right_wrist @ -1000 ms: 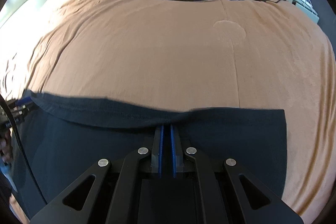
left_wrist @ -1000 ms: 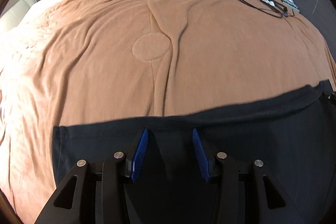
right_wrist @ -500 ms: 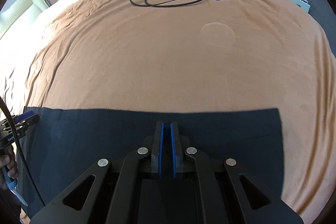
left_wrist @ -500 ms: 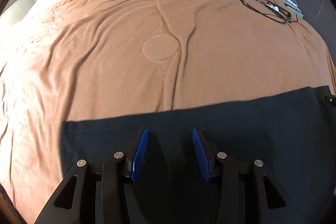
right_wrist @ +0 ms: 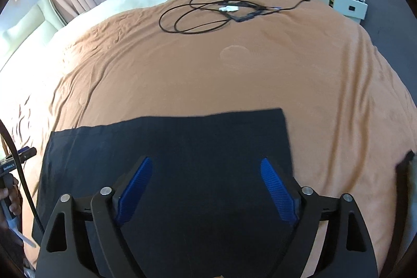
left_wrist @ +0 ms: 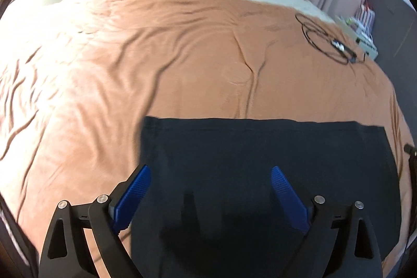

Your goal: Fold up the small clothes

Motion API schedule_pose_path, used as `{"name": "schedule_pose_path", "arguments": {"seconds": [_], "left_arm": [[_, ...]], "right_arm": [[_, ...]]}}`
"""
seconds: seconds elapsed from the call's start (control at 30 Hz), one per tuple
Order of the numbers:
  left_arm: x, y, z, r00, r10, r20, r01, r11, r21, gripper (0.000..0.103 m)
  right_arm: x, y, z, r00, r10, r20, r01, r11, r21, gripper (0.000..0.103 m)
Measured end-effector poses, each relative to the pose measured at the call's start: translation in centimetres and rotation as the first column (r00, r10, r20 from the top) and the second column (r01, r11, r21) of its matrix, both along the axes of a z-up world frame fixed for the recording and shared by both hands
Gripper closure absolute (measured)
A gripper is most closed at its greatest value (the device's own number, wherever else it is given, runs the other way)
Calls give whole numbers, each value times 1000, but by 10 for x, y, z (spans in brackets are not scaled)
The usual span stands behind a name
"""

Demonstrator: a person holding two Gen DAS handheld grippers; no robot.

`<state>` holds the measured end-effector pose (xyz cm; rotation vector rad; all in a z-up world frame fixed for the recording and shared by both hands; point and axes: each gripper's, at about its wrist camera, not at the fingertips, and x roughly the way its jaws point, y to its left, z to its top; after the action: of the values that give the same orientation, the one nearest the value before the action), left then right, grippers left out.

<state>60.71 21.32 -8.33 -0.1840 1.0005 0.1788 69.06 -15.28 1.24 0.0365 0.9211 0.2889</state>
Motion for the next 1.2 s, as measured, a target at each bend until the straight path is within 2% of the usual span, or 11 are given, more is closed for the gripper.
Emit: {"name": "schedule_pose_path", "arguments": {"seconds": [0.13,0.4,0.5,0.63,0.83,1.2], "left_arm": [[-29,6,11,999,22,40,-22,1000,9,8],[-68,11,12,999,43,33,-41,998,-52,8],[-84,8,13,999,28,33,-26,998,-56,2],[-108,7,12,999,34,39,-31,996,-84,1],[-150,12,1,996,68,50,-64,994,-84,1],[-218,37,-22,990,131,52,-122,980,-158,3]], "right_arm": [[-22,-20,10,1000,-16,6,16,1000,-7,17],[-67,-59,10,998,-57,-15,58,998,33,17],[-82,-74,9,997,-71,-19,72,996,48,17],[-103,-94,8,995,-100,-18,101,993,62,17],[-134,-118,5,993,-113,-30,115,990,83,17],[-186,-158,-5,992,-122,-24,125,980,154,18]]}}
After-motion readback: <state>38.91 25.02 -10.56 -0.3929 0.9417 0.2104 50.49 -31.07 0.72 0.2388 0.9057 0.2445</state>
